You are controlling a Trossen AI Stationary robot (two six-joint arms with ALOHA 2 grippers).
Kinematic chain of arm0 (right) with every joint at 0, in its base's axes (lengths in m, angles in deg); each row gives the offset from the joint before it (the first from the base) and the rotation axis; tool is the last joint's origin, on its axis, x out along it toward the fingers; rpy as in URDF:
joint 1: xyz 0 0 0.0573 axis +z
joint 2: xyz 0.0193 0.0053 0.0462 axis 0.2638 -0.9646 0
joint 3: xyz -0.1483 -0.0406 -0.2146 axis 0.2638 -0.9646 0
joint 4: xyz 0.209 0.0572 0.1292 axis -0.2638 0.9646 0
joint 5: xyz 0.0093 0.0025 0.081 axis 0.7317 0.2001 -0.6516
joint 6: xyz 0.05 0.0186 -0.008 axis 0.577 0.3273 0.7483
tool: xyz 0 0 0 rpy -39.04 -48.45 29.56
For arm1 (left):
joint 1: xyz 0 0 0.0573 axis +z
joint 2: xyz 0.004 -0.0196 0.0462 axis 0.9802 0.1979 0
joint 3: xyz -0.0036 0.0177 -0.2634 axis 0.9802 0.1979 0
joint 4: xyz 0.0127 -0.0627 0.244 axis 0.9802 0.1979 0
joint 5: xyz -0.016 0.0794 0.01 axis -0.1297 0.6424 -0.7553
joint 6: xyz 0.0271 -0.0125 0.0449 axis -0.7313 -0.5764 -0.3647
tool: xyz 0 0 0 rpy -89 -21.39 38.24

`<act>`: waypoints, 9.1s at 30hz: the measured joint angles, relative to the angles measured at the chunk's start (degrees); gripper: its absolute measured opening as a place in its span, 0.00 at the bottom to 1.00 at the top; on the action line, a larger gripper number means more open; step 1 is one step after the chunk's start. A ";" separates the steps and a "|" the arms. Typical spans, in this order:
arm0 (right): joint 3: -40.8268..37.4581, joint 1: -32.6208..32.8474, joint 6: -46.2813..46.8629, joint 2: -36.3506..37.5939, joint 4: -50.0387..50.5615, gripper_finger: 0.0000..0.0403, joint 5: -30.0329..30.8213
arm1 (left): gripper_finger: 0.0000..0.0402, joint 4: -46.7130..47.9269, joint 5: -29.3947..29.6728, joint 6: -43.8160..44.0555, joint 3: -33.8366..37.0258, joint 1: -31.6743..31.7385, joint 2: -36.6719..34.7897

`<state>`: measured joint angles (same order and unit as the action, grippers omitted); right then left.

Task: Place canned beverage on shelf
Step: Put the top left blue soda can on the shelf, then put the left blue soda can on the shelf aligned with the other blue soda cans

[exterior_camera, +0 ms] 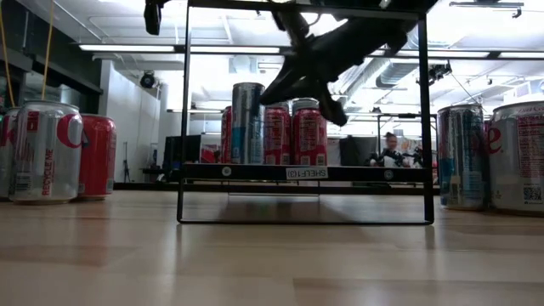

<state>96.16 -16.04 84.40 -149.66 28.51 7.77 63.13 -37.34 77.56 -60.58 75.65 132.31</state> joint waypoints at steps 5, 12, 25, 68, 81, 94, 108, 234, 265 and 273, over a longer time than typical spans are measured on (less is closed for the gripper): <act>0.00 1.51 2.95 -4.52 -5.18 0.00 -0.08 | 0.00 0.13 0.01 0.00 0.02 0.00 0.00; -0.02 1.61 5.84 -5.46 -5.58 0.00 7.00 | 0.00 0.26 0.00 0.00 0.02 0.00 0.00; -0.02 1.10 8.25 -5.46 -5.73 0.00 16.51 | 0.00 0.35 0.00 0.02 0.02 0.00 0.00; -0.04 -0.61 6.92 -8.76 -10.39 0.00 21.15 | 0.00 0.37 1.36 0.09 0.02 0.00 0.00; -0.04 -2.45 5.18 -8.76 -13.51 0.00 16.18 | 0.00 0.39 1.99 0.03 0.02 0.01 -0.02; -0.03 -0.34 12.07 -8.87 -18.20 0.00 14.86 | 0.00 0.42 6.97 -2.62 0.00 0.02 -2.10; -0.02 -1.36 5.95 -8.98 -18.76 0.00 7.06 | 0.00 0.42 7.37 -2.62 0.00 0.00 -1.92; -0.08 0.36 -43.60 40.92 18.90 0.00 7.62 | 0.01 0.74 6.60 -3.93 -0.02 0.01 -1.92; 4.38 0.36 -18.93 40.41 47.12 0.87 2.37 | 0.01 0.79 6.56 -3.93 0.00 0.02 -1.90; 5.95 1.63 6.79 33.93 78.55 0.87 4.06 | 0.01 0.81 6.56 -4.48 0.00 0.01 -1.92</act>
<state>102.10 -14.41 91.18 -115.73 107.06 11.83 63.95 -30.78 73.07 -60.58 75.67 130.39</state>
